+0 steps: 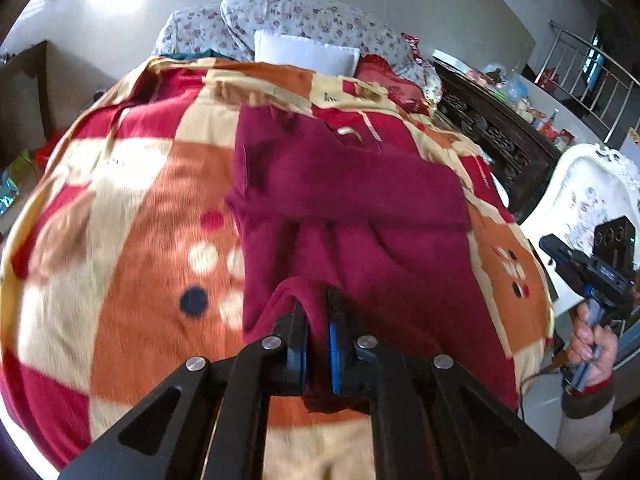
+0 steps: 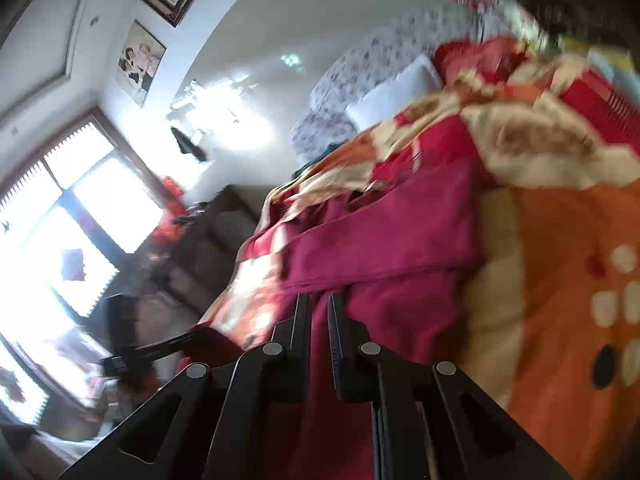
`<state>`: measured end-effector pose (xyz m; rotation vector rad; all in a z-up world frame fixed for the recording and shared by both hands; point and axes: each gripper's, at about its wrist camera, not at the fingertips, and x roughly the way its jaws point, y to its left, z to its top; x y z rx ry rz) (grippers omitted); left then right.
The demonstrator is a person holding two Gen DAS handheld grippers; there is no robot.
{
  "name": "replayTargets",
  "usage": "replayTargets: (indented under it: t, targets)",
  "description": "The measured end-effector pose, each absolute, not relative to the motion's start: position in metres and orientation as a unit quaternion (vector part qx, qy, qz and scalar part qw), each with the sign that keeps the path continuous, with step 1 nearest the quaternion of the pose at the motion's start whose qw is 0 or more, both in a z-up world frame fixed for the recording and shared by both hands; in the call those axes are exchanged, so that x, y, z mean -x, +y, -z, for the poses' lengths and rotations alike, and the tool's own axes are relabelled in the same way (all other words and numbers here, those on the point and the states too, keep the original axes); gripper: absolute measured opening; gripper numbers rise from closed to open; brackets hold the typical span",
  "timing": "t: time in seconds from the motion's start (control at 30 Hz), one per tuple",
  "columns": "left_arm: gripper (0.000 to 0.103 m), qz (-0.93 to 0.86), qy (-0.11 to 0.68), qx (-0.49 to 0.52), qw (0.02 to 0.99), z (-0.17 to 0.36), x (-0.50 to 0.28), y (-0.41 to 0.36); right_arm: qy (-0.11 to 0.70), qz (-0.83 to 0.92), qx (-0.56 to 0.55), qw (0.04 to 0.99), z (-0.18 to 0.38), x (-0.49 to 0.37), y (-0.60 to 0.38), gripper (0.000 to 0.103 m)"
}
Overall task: Fold small clothes
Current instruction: 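Lay the hem end over the collar half with both tools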
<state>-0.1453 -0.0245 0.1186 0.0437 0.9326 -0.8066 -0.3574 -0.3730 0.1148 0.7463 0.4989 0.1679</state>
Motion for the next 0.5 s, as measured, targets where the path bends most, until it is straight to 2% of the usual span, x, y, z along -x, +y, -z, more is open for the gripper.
replayTargets:
  t: [0.07, 0.2, 0.37, 0.5]
  targets:
    - [0.007, 0.386, 0.436, -0.021, 0.812, -0.122, 0.143, -0.03, 0.265, -0.094, -0.366, 0.887, -0.111, 0.361, -0.368, 0.015]
    - [0.007, 0.389, 0.423, -0.052, 0.817, -0.121, 0.153, -0.033, 0.361, -0.097, -0.326, 0.868, -0.088, 0.38, -0.338, 0.048]
    - [0.007, 0.381, 0.429, -0.049, 0.818, -0.117, 0.156, -0.024, 0.44, -0.109, -0.339, 0.825, -0.047, 0.419, -0.318, 0.049]
    - [0.007, 0.377, 0.43, -0.051, 0.819, -0.116, 0.157, -0.021, 0.464, -0.127, -0.381, 0.789, -0.016, 0.431, -0.308, 0.049]
